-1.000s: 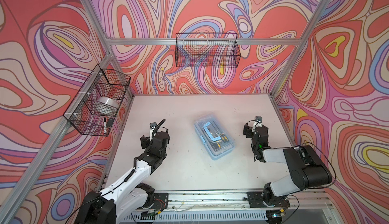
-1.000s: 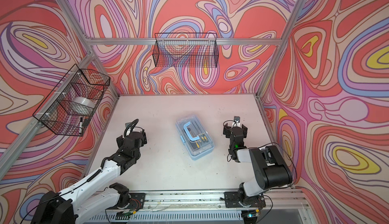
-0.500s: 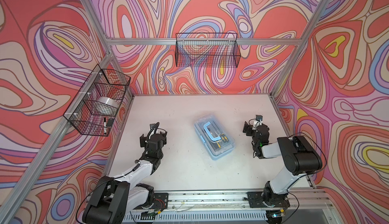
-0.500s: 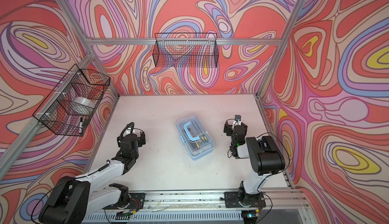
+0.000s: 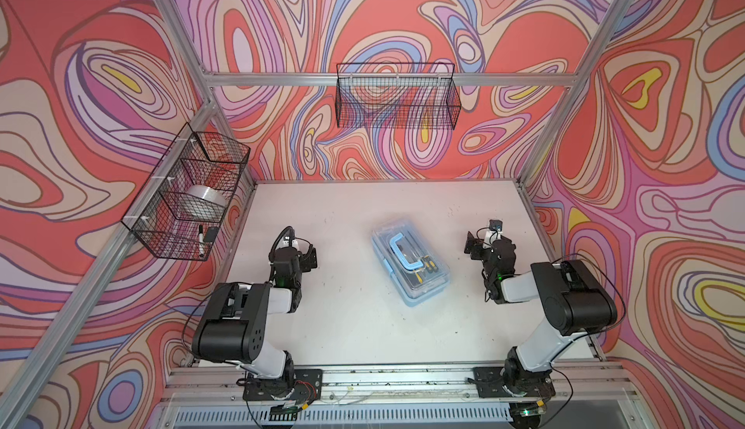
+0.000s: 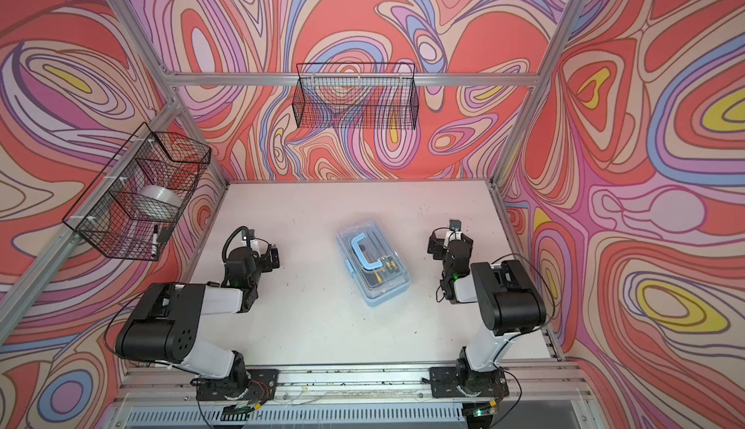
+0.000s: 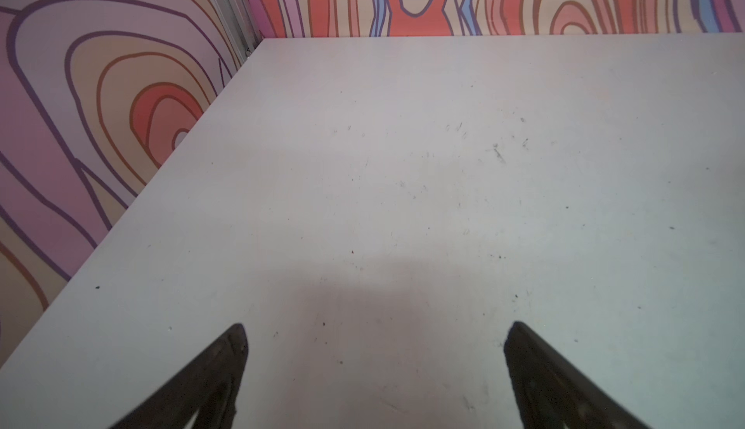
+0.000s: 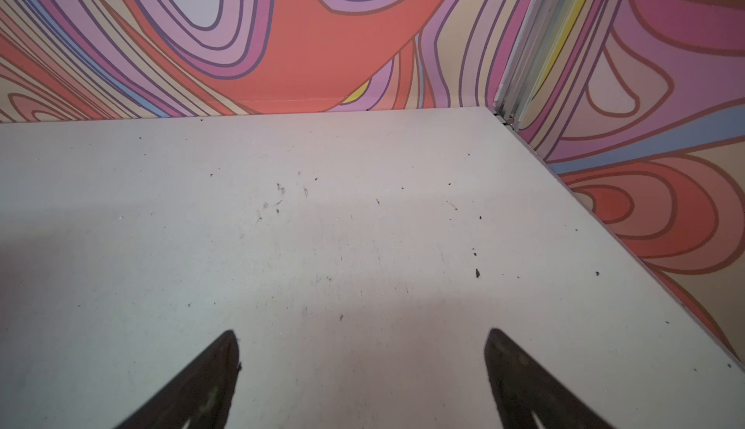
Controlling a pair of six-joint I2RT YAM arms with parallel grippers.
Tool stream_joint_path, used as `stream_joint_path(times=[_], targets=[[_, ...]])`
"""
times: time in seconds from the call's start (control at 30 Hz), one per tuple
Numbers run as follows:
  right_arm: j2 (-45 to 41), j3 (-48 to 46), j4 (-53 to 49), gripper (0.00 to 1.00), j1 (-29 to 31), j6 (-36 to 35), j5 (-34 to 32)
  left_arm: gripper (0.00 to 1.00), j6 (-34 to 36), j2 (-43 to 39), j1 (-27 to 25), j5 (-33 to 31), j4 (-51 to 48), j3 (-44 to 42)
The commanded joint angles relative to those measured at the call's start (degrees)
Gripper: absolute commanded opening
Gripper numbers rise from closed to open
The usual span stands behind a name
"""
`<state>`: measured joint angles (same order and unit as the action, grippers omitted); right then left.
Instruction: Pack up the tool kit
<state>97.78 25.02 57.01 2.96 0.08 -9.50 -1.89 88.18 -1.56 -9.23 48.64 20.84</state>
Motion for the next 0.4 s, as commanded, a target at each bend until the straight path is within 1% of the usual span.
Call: stream_joint_path(times=[0.0,0.37], targets=[[0.4,0.7,0.5,0.98,-0.3,0.3,0.3,1.0,-0.7,-0.1,0.3,0.2,3.4,0.1],[0.5,0.7,0.3,0.98,-0.4,0.5,-0.4,1.0,-0.5,0.0,0.2,0.4,3.7,-0.1]])
